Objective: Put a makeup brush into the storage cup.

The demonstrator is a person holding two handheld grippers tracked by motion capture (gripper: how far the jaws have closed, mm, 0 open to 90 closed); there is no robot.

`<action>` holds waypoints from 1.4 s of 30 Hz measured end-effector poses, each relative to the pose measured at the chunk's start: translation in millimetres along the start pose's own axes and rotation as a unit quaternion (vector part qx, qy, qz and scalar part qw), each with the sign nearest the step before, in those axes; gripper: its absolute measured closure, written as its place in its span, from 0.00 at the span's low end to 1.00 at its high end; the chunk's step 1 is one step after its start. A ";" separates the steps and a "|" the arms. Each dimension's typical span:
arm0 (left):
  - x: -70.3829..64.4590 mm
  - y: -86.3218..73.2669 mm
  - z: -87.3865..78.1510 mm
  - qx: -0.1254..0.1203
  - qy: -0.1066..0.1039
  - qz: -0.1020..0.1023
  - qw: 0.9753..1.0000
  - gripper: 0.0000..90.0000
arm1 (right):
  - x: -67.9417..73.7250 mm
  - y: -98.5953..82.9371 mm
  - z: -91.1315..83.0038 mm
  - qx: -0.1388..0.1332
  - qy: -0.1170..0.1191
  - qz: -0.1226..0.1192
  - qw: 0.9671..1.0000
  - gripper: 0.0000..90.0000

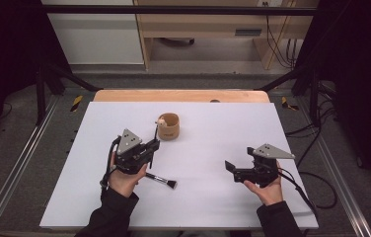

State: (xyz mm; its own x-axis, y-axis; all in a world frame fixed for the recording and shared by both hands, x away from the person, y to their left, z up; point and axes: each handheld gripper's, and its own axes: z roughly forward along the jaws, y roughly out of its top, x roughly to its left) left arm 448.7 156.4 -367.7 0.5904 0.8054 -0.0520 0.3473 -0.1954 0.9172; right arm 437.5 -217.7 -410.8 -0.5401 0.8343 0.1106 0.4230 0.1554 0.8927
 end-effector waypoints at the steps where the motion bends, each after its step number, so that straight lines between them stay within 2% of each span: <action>1: 0.7 0.5 -0.1 -0.001 0.000 -0.001 1.000 0.94 | -0.9 -0.3 -0.8 -0.001 -0.001 0.002 1.000 0.05; 6: 3.2 3.9 0.4 -0.003 0.001 -0.002 1.000 0.94 | -5.4 -1.7 -4.2 -0.003 -0.007 0.006 1.000 0.05; 13: 9.2 10.5 2.6 -0.006 0.006 -0.001 1.000 0.94 | -7.2 -3.9 -7.9 -0.002 -0.011 -0.001 1.000 0.05; 22: 17.4 26.3 7.2 -0.012 0.010 -0.002 1.000 0.94 | -6.4 -5.2 -7.9 -0.001 -0.003 -0.012 1.000 0.05; 33: 19.3 44.9 17.3 -0.014 0.011 0.010 1.000 0.94 | -6.8 -4.8 -8.9 -0.003 0.000 -0.010 1.000 0.05; 42: 18.5 51.5 27.8 -0.014 0.012 0.011 1.000 0.94 | -6.6 -4.8 -8.8 -0.003 0.001 -0.009 1.000 0.06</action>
State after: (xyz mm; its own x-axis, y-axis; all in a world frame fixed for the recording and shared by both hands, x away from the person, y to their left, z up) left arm 497.8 145.7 -332.4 0.5803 0.8140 -0.0229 0.3135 -0.1973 0.9289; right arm 432.6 -228.6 -412.0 -0.5495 0.8300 0.0954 0.4085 0.1673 0.8973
